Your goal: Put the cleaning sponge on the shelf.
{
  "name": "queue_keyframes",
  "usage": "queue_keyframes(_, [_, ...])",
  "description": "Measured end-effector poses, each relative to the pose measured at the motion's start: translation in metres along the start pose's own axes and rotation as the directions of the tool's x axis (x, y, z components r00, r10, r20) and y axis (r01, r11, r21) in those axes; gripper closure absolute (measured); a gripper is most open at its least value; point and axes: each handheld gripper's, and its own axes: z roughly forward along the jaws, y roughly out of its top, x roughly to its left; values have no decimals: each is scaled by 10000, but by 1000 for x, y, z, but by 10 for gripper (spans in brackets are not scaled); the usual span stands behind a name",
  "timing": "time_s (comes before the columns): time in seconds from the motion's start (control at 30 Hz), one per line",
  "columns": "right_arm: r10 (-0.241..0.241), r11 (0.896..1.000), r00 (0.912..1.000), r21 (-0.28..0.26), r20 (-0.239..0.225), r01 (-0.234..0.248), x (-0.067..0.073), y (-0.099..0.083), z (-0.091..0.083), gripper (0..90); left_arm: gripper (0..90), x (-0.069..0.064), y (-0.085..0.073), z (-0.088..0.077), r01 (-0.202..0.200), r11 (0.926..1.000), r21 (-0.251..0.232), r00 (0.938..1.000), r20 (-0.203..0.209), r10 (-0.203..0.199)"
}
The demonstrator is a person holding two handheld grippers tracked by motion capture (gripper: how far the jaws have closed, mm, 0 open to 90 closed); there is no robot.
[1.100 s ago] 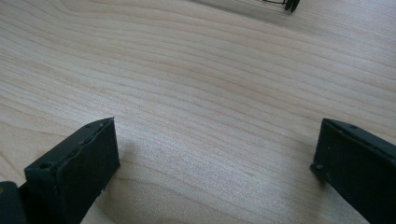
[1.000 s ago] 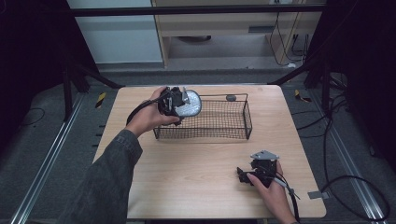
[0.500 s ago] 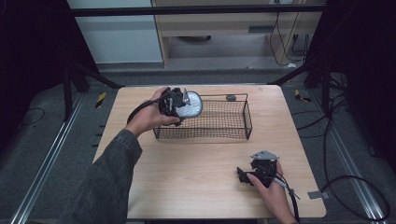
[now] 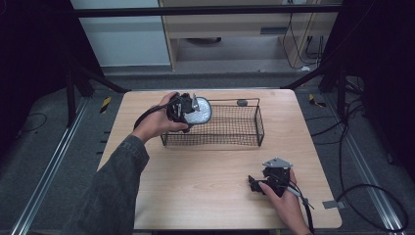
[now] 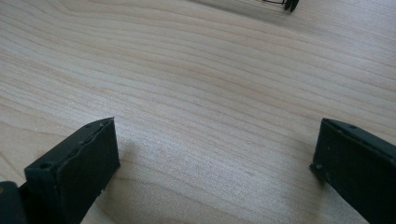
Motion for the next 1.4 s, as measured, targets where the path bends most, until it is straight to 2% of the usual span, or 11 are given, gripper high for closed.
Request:
queue_keyframes(0.47, [-13, 10000, 10000, 3, 1, 13, 0, 0, 0, 5, 108, 3, 1, 10, -69, 10000, 44, 10000, 62, 69])
queue_keyframes(1.1, [-10, 10000, 10000, -26, 8, 10, 0, 0, 0, 5, 83, 5, -1, 19, 64, 9999, 118, 9998, 200, -66])
queue_keyframes(1.4, [-12, 10000, 10000, -23, 10, 12, 0, -1, 0, 5, 33, 5, -4, 23, 488, 9988, -10, 9975, 511, -487])
